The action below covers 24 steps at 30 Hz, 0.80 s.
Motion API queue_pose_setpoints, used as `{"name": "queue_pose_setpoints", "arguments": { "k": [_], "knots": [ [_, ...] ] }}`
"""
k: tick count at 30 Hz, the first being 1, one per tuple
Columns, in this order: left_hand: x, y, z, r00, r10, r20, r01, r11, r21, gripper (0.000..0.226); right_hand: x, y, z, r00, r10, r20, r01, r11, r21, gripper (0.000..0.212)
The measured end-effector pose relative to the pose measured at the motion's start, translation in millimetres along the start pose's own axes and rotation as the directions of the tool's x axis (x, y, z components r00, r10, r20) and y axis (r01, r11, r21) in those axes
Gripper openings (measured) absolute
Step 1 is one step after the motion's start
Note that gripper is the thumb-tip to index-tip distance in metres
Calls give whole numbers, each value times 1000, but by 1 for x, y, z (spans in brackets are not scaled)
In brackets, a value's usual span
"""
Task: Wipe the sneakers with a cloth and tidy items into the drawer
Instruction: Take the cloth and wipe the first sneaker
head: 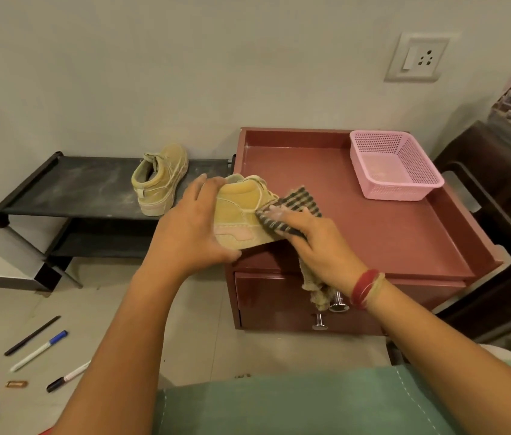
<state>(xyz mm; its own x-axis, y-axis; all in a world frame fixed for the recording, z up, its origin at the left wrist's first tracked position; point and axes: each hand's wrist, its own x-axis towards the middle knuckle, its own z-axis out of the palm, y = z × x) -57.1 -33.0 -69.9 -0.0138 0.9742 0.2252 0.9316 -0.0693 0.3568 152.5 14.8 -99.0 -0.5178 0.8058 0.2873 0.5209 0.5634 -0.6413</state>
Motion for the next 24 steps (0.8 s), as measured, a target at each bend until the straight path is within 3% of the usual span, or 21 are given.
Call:
{"name": "queue_pose_setpoints", "arguments": {
  "k": [2,4,6,7,11,13,17,22,24],
  "knots": [
    [0,-1,-1,1000,-8,-1,8,1000,-15,105,1,10,-4,999,35,-6,-35,997,-63,36],
    [0,-1,-1,1000,-2,-3,2,1000,-21,105,7,34,-13,977,205,-65,-213,964,-161,32],
    [0,0,-2,1000,1,-6,-1,1000,-20,104,9,45,-19,950,301,-87,-311,941,-136,29],
    [0,-1,-2,1000,-1,-4,1,1000,-21,105,7,41,-19,957,279,-77,-286,952,-106,29],
    [3,-3,-1,1000,-10,2,10,1000,-30,105,-8,14,-1,997,-41,70,46,997,-65,36],
    [4,-3,-1,1000,-14,3,14,999,-42,106,-4,21,-1,998,-21,53,25,996,-81,38],
    [2,-2,-1,1000,1,9,-1,1000,-28,105,9,42,-18,983,176,-60,-182,978,-105,33],
    [2,-4,-2,999,43,24,-43,999,23,108,5,8,-2,997,-75,2,75,997,14,40],
    [1,-2,-1,998,67,21,-68,996,53,108,14,21,-4,999,5,-46,-7,1000,-30,31]
  ]
}}
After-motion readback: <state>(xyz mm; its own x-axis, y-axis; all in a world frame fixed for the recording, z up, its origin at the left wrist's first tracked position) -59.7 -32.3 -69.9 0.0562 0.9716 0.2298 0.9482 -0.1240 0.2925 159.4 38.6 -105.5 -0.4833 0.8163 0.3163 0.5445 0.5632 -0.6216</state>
